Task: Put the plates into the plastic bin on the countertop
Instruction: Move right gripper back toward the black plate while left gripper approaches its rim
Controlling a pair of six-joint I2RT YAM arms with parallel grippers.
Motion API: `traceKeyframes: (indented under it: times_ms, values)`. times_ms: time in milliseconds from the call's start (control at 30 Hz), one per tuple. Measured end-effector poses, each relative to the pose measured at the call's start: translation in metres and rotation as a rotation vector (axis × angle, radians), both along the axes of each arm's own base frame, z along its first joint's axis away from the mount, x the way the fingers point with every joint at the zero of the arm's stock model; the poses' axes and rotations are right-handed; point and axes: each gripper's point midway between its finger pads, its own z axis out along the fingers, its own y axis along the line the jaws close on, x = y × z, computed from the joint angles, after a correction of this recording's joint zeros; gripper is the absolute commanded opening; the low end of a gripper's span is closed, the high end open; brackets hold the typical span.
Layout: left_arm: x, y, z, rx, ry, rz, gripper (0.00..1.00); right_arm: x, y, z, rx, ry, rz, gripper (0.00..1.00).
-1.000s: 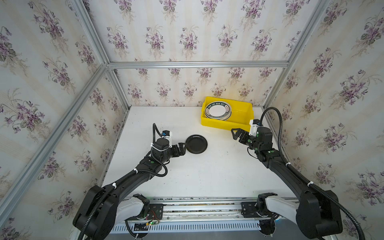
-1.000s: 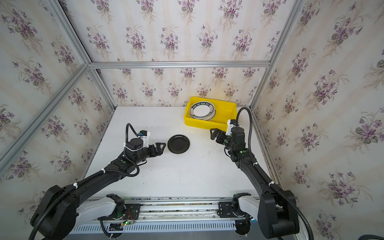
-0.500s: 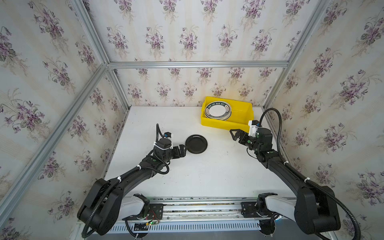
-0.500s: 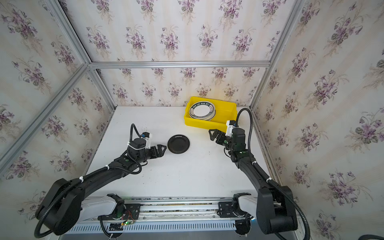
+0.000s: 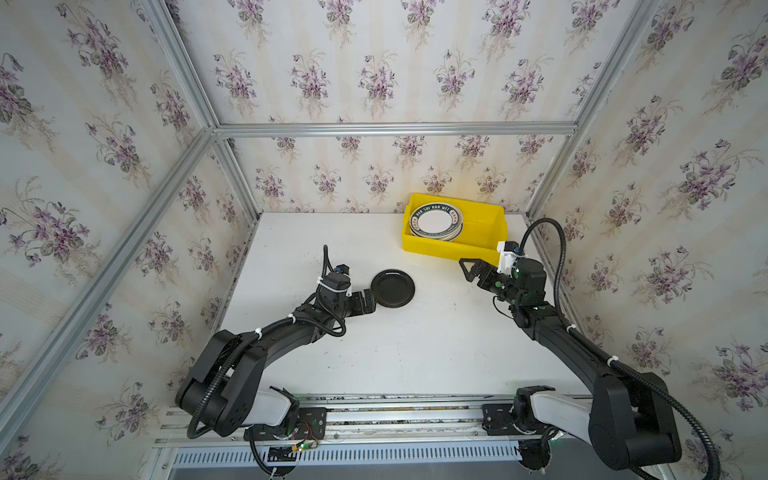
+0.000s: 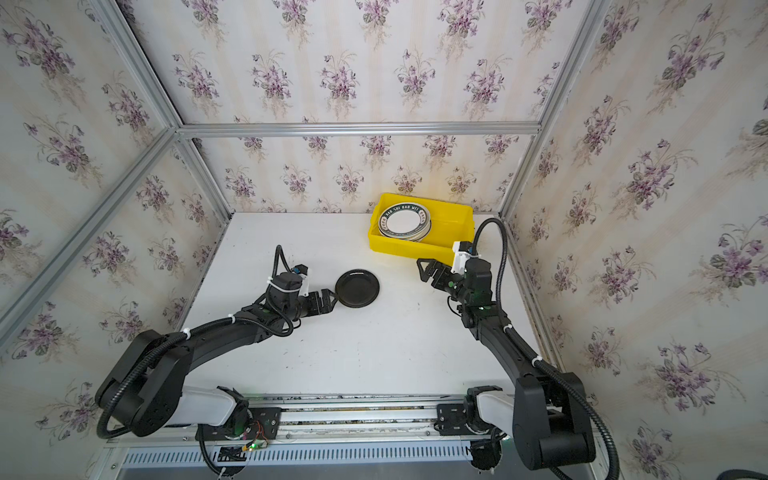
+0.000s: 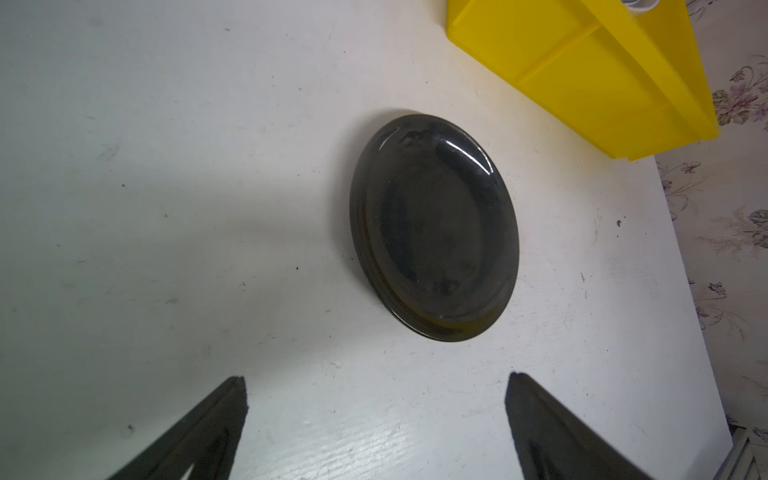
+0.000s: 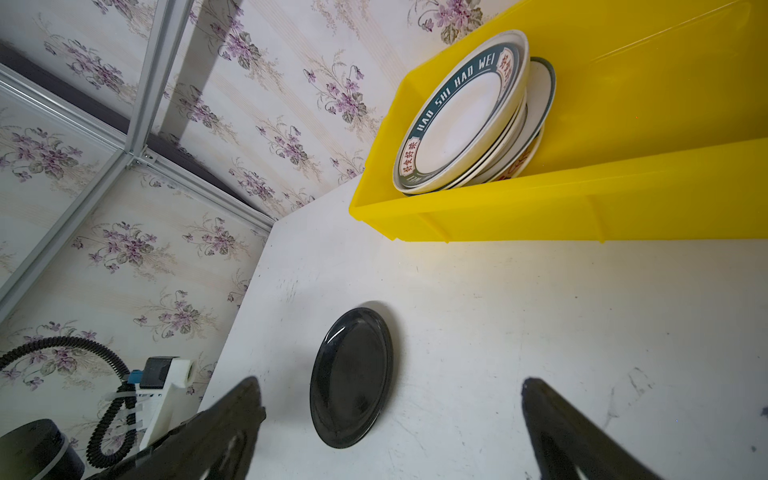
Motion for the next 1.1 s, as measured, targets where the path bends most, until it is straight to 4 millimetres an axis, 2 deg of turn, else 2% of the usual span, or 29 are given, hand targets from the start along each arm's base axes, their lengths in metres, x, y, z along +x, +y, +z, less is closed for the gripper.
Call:
traceKeyframes:
  times_ms: [167,333,467,533,733,933,1100]
  values:
    - [0.002,-0.004,-0.012,0.004,0.034,-0.011,0.84,0.0,-0.001,-0.003,0.007,0.008,-0.005,0.99]
    - [0.011,-0.011,-0.02,0.003,0.058,-0.02,0.72,0.001,-0.002,-0.003,0.013,0.007,-0.015,0.99]
    - [0.017,-0.016,-0.026,-0.005,0.082,-0.017,0.56,0.001,-0.003,-0.003,0.017,0.009,-0.019,1.0]
    - [0.02,-0.016,-0.027,-0.003,0.082,-0.014,0.51,0.001,-0.004,-0.002,0.015,0.005,-0.027,0.99]
    - [0.03,-0.01,-0.034,0.032,0.086,0.042,0.48,0.0,-0.009,0.001,0.006,-0.005,-0.054,0.99]
    - [0.04,-0.014,-0.048,0.04,0.12,0.055,0.44,-0.003,-0.012,0.0,-0.003,-0.004,-0.071,0.99]
    - [0.048,-0.02,-0.049,0.02,0.119,0.056,0.4,-0.004,-0.013,-0.002,-0.005,0.002,-0.075,0.99]
